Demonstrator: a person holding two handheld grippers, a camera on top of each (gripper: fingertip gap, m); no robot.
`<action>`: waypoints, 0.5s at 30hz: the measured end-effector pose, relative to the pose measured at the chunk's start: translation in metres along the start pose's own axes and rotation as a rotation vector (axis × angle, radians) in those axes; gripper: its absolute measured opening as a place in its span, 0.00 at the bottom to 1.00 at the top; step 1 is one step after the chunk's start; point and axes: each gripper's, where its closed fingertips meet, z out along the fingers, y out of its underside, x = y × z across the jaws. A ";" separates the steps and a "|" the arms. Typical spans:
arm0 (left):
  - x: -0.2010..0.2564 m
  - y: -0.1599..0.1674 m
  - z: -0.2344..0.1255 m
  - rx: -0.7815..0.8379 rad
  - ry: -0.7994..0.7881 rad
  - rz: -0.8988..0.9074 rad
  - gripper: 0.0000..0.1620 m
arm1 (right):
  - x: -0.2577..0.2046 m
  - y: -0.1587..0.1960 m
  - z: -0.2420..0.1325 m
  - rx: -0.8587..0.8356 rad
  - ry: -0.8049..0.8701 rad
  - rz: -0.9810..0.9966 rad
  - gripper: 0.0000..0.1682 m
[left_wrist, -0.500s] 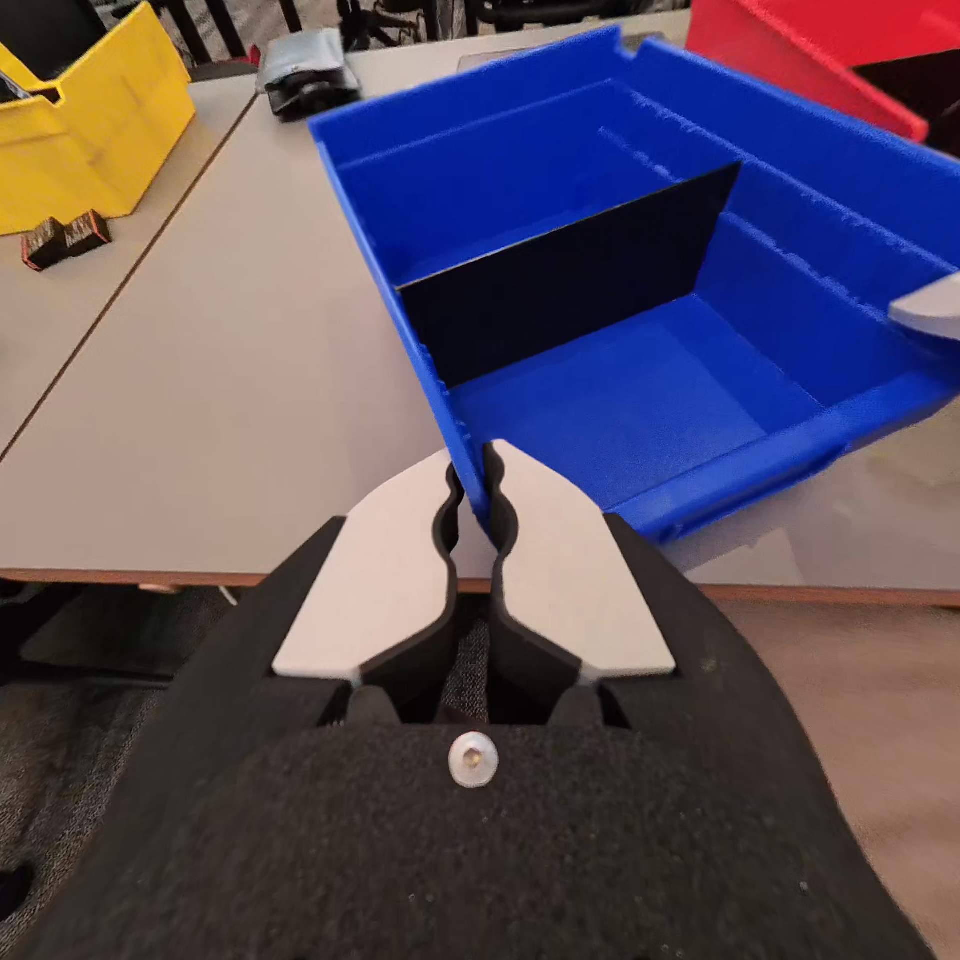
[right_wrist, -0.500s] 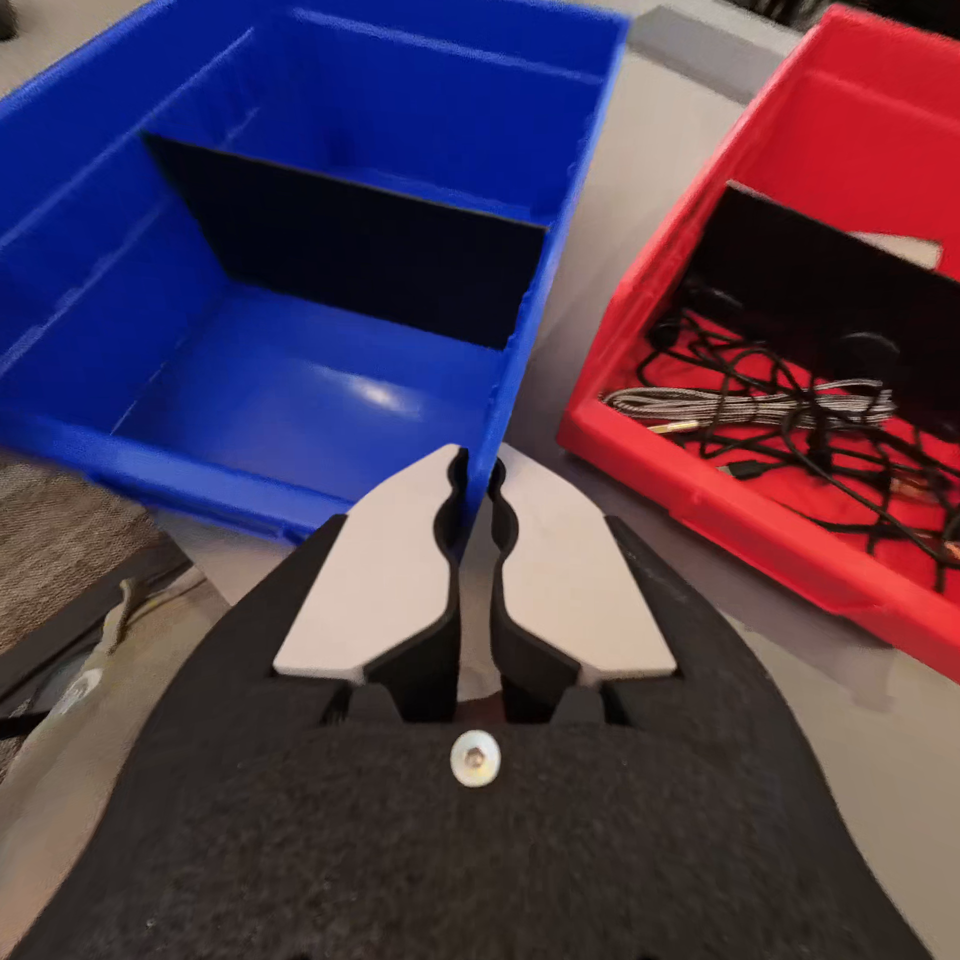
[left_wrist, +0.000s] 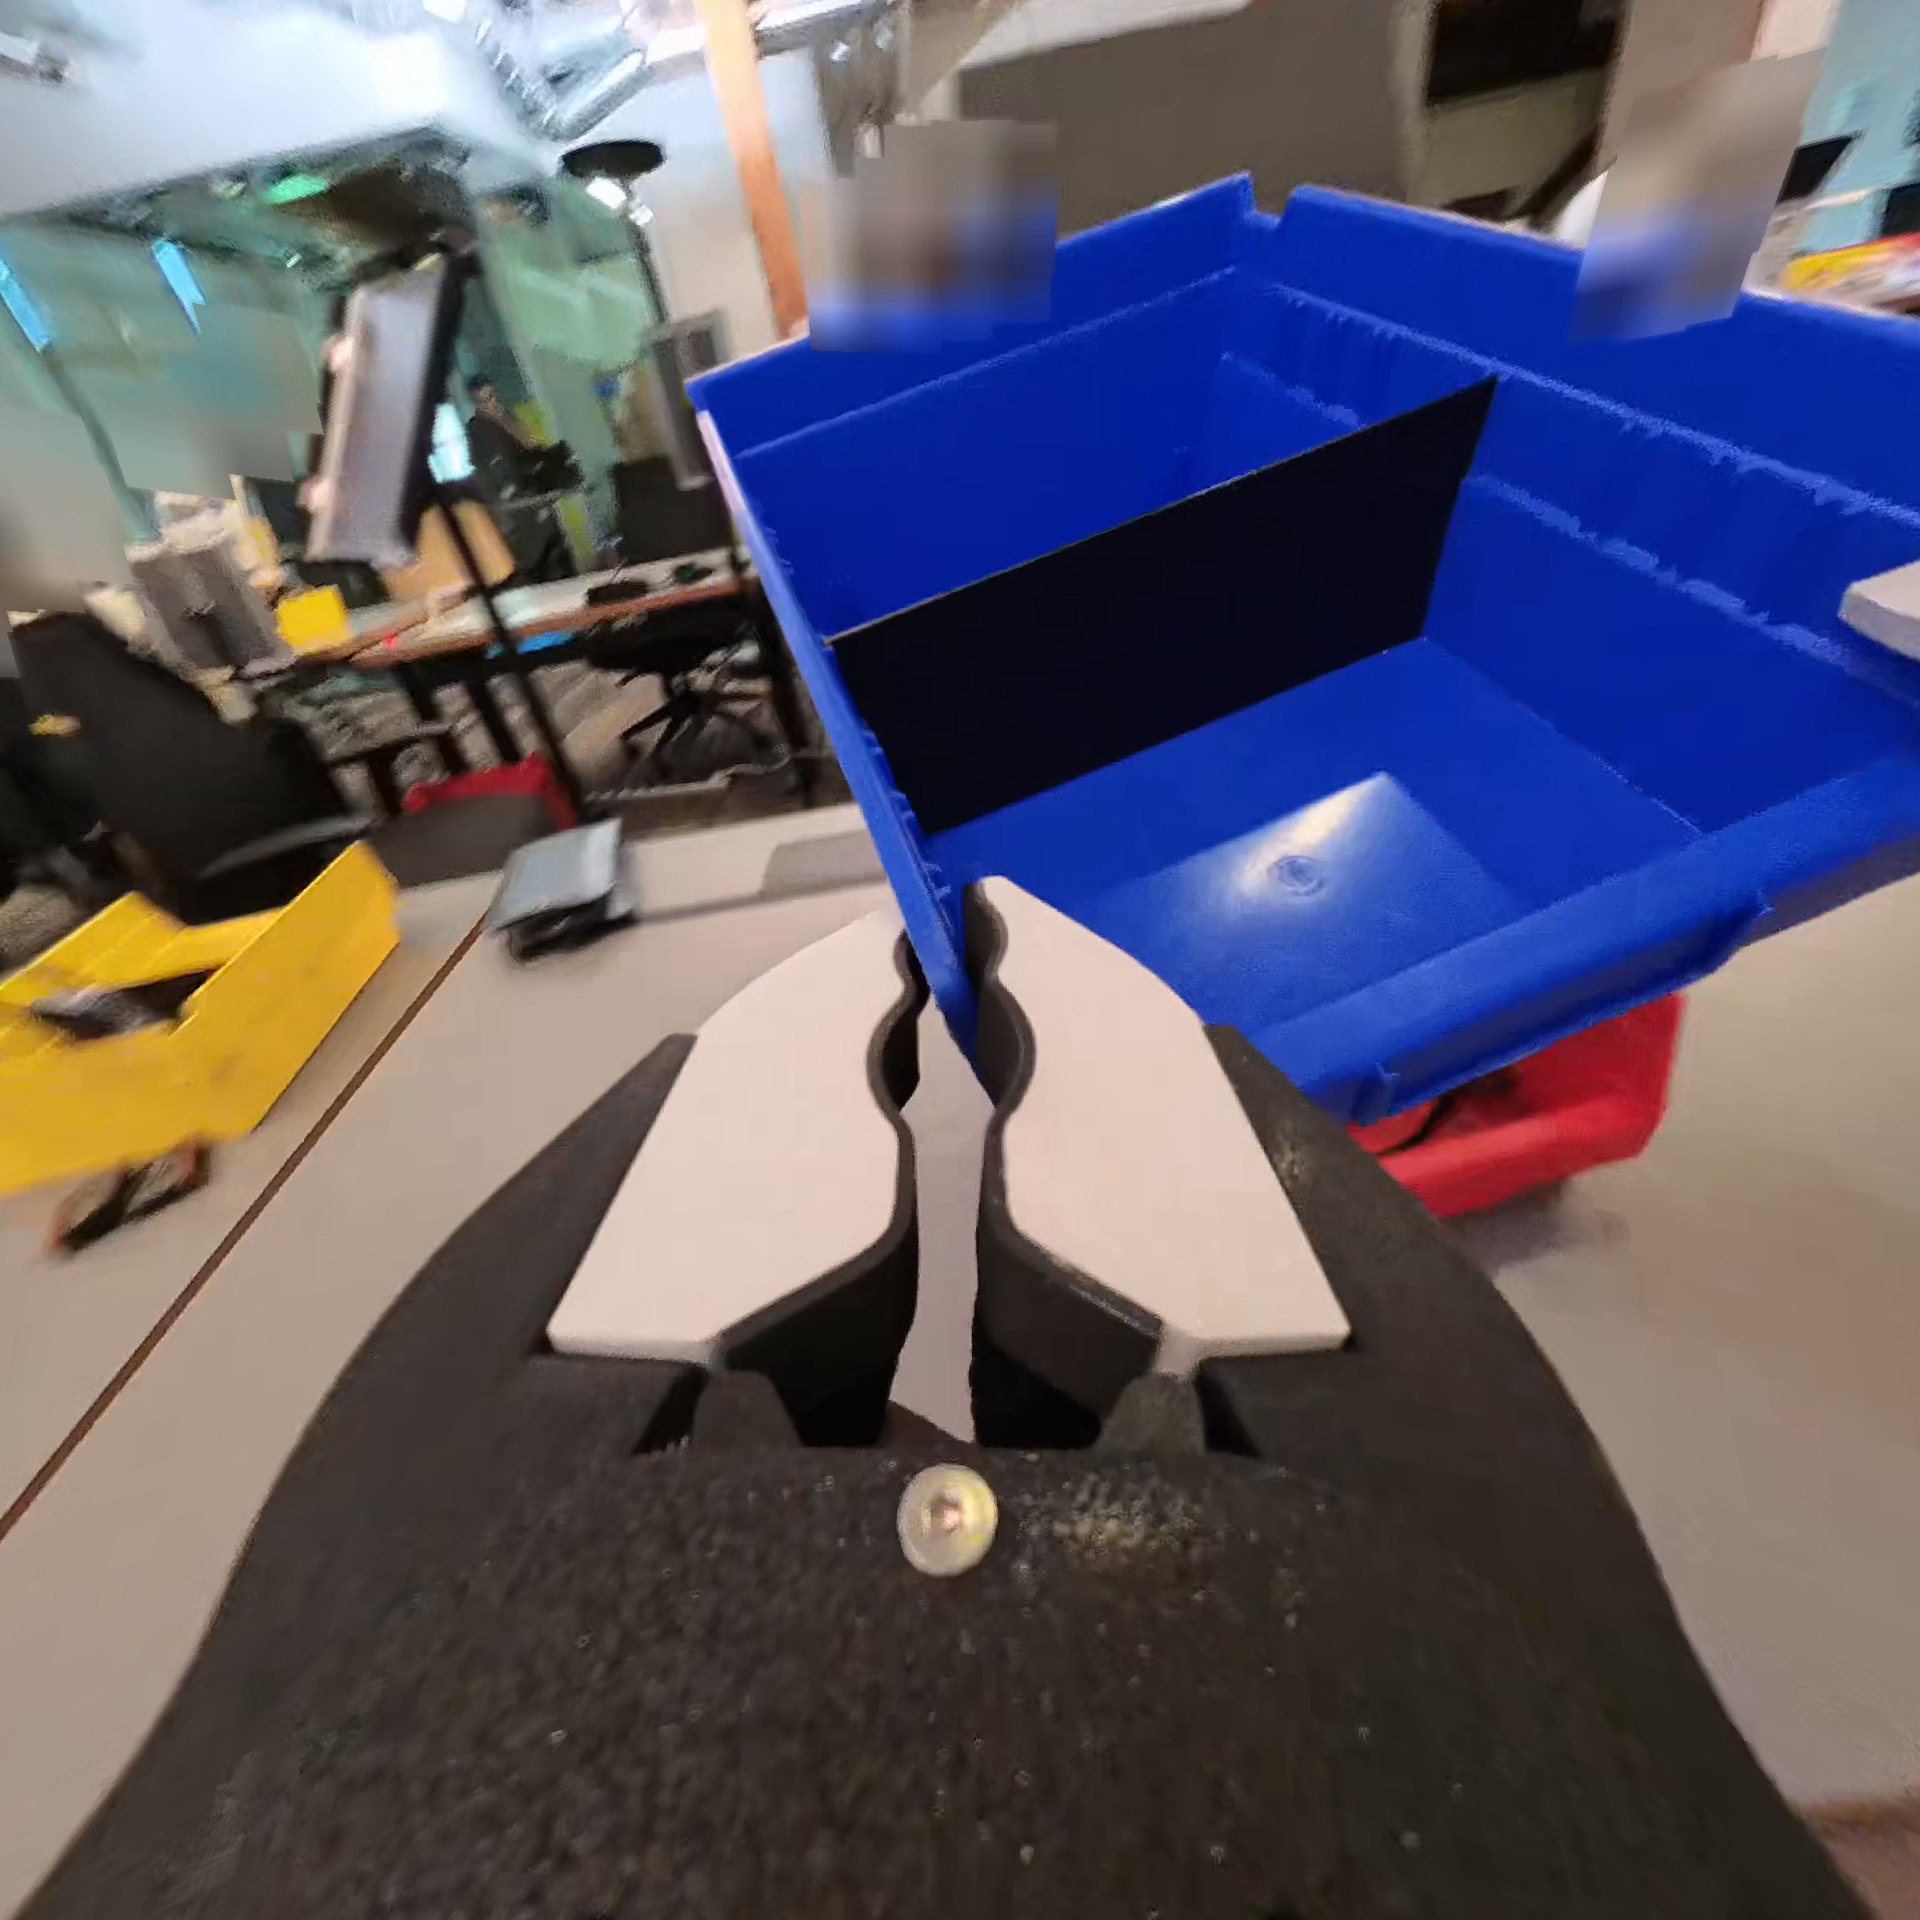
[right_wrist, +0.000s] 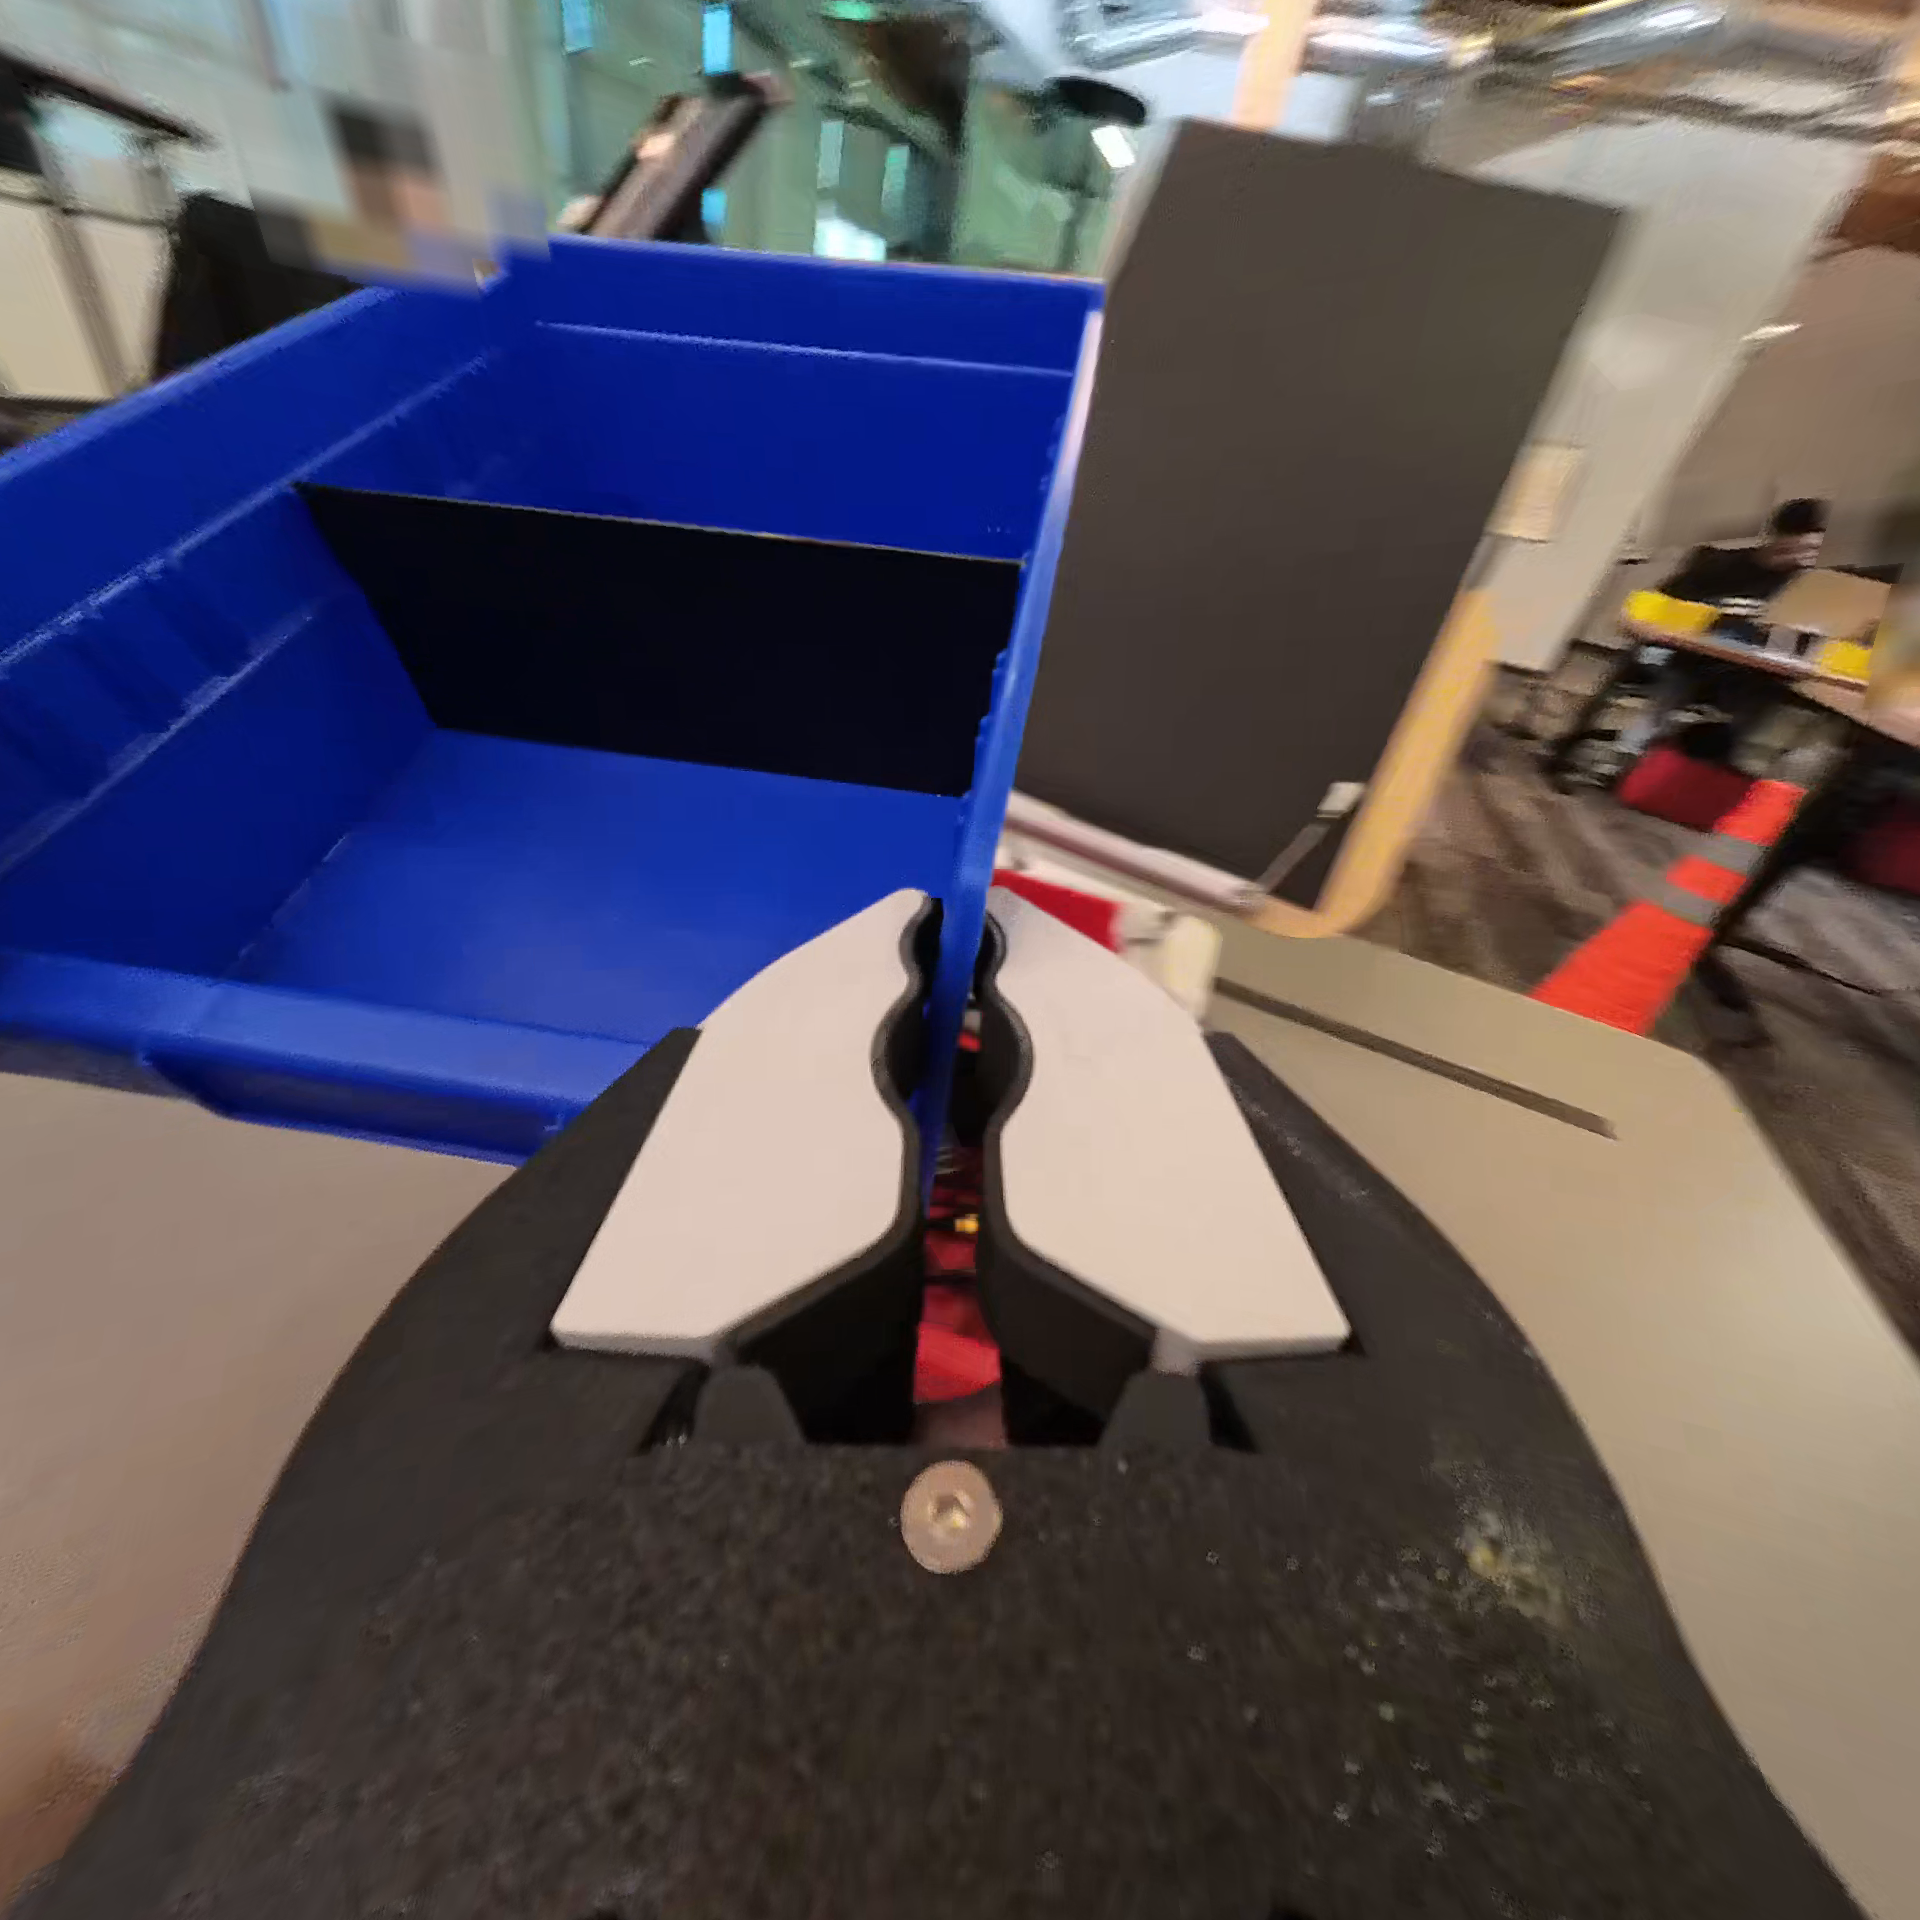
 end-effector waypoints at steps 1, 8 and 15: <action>0.022 -0.011 0.018 0.016 0.042 0.013 0.04 | 0.029 0.000 -0.001 0.004 0.058 0.015 0.02; 0.223 -0.015 0.116 -0.012 0.277 0.135 0.03 | 0.221 0.102 -0.030 -0.137 0.360 0.132 0.03; 0.374 0.084 0.132 -0.248 0.439 0.067 0.04 | 0.319 0.244 -0.072 -0.427 0.390 0.340 0.01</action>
